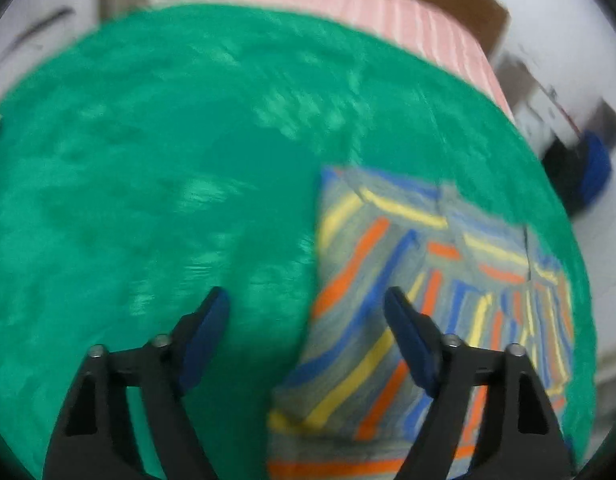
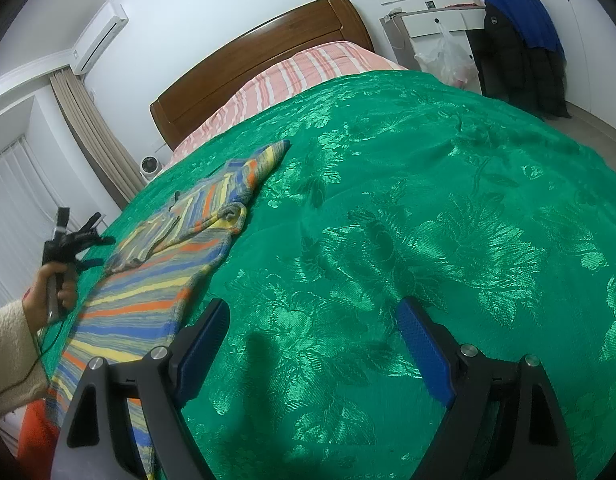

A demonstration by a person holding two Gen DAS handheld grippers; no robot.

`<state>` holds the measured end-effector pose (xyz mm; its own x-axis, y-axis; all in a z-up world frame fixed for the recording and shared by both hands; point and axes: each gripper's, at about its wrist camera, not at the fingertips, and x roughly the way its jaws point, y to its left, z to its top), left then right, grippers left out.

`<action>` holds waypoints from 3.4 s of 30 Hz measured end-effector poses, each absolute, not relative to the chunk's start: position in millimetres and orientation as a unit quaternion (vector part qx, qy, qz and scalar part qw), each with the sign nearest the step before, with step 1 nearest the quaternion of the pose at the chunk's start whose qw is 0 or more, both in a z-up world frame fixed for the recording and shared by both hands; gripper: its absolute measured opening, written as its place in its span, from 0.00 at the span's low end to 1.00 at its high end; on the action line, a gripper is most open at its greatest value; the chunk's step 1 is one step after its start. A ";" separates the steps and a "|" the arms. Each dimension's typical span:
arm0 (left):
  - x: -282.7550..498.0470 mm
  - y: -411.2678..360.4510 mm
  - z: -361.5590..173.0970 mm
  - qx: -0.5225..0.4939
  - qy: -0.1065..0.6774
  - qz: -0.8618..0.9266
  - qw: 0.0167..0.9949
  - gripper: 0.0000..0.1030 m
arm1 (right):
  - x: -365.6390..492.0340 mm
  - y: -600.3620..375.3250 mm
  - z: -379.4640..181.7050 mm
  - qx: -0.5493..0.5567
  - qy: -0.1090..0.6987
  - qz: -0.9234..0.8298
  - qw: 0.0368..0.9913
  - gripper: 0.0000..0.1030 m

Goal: Fold small clothes

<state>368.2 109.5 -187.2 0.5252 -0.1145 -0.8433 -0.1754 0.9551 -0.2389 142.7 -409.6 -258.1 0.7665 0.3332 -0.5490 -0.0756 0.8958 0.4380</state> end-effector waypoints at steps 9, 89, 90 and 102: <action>346.6 125.8 -186.7 -0.128 0.451 0.127 0.874 0.64 | 142.0 -410.6 -258.6 0.201 0.322 0.114 0.918 0.83; 147.5 203.0 -218.1 -0.033 0.374 0.129 0.918 1.00 | 141.0 -406.8 -258.5 0.190 0.320 0.107 0.922 0.83; 147.8 203.2 -218.1 -0.033 0.374 0.129 0.918 1.00 | 141.0 -406.9 -258.5 0.190 0.320 0.107 0.922 0.83; 148.6 203.3 -218.5 -0.033 0.373 0.129 0.918 1.00 | 140.9 -406.8 -258.6 0.190 0.320 0.108 0.922 0.83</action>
<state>148.6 203.3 -218.5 0.6888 0.2126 -0.6931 -0.2617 0.9645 0.0357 140.9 -406.8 -258.6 0.7726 0.3197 -0.5486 -0.0773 0.9049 0.4185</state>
